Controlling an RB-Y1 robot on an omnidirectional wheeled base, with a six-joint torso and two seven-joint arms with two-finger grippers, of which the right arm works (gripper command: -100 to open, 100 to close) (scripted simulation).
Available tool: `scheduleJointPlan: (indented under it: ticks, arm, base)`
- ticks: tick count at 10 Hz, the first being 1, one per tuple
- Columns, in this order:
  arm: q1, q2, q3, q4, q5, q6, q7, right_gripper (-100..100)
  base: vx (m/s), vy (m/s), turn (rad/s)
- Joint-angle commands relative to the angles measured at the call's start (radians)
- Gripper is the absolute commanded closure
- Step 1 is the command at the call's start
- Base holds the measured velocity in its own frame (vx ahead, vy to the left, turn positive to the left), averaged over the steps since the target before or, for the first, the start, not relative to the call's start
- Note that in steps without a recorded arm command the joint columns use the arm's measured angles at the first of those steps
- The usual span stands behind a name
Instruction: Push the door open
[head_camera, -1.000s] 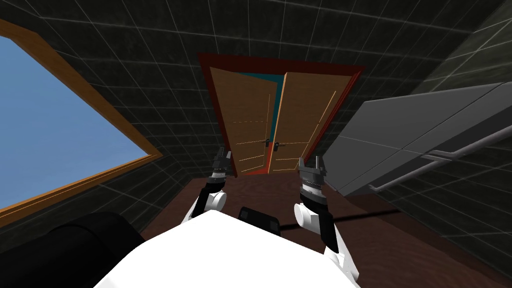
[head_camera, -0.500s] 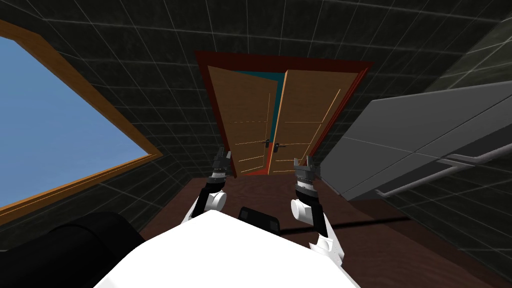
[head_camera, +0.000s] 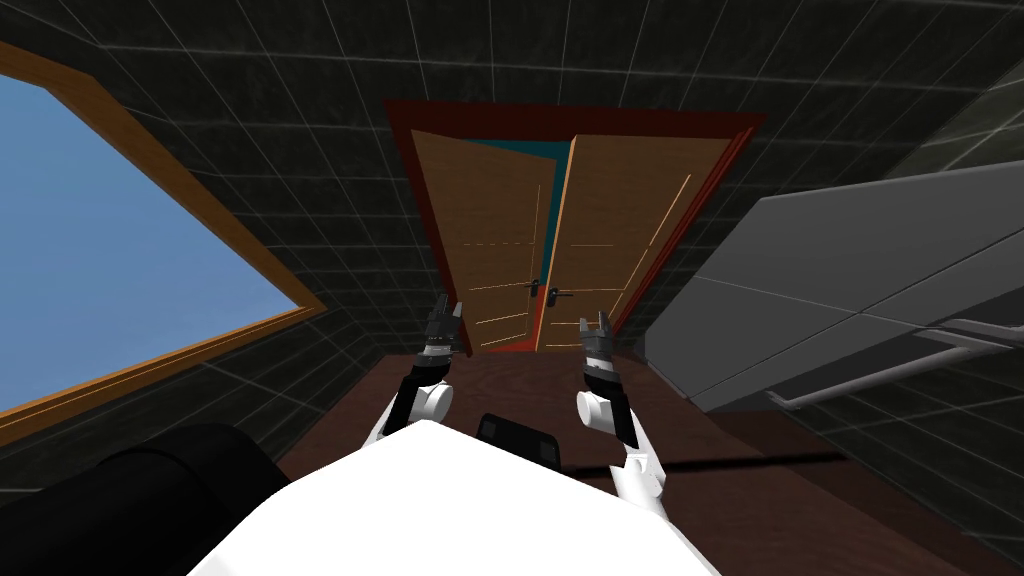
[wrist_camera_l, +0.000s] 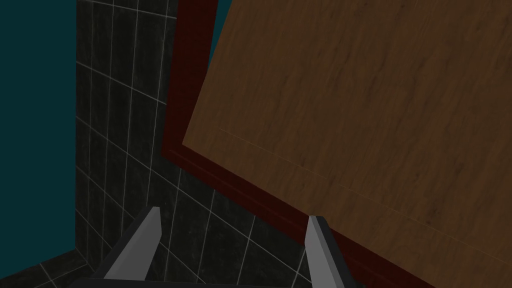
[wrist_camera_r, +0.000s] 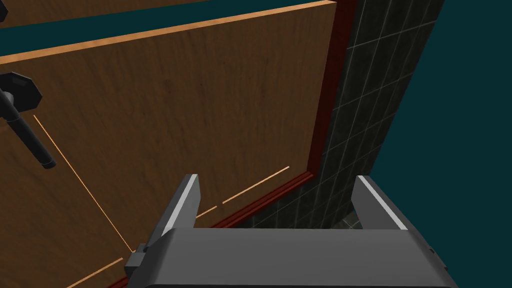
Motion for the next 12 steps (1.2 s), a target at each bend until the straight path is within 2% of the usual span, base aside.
scheduleJointPlan:
  ticks: [1, 2, 3, 4, 5, 6, 7, 8, 10, 11, 12]
  arm:
    - [-0.026, -0.006, 0.006, 0.050, -0.009, 0.009, 0.011, -100]
    - [-0.026, -0.006, 0.006, 0.061, -0.009, 0.009, 0.011, -100]
    - [-0.051, -0.010, 0.008, 0.098, -0.015, 0.014, 0.017, -100]
    - [-0.051, -0.010, 0.008, 0.105, -0.015, 0.014, 0.017, -100]
    - [-0.076, -0.014, 0.009, 0.136, -0.022, 0.020, 0.024, -100]
    - [-0.076, -0.014, 0.009, 0.149, -0.022, 0.020, 0.024, -100]
    - [-0.101, -0.018, 0.011, 0.185, -0.029, 0.025, 0.031, -100]
    - [-0.101, -0.018, 0.011, 0.194, -0.029, 0.025, 0.031, -100]
    - [-0.151, -0.026, 0.014, 0.261, -0.042, 0.036, 0.044, -100]
    - [-0.151, -0.026, 0.014, 0.282, -0.042, 0.036, 0.044, -100]
    - [-0.176, -0.029, 0.016, 0.314, -0.049, 0.042, 0.050, -100]
  base:
    - [0.063, -0.071, 0.065]
    - [0.052, -0.054, 0.036]
    - [0.051, -0.054, 0.041]
    - [0.042, -0.038, 0.024]
    - [0.051, -0.038, 0.043]
    - [0.046, -0.042, 0.029]
    - [0.054, -0.049, 0.045]
    - [0.041, -0.047, 0.026]
    - [0.057, -0.059, 0.067]
    - [0.056, -0.067, 0.022]
    - [0.059, -0.063, 0.039]
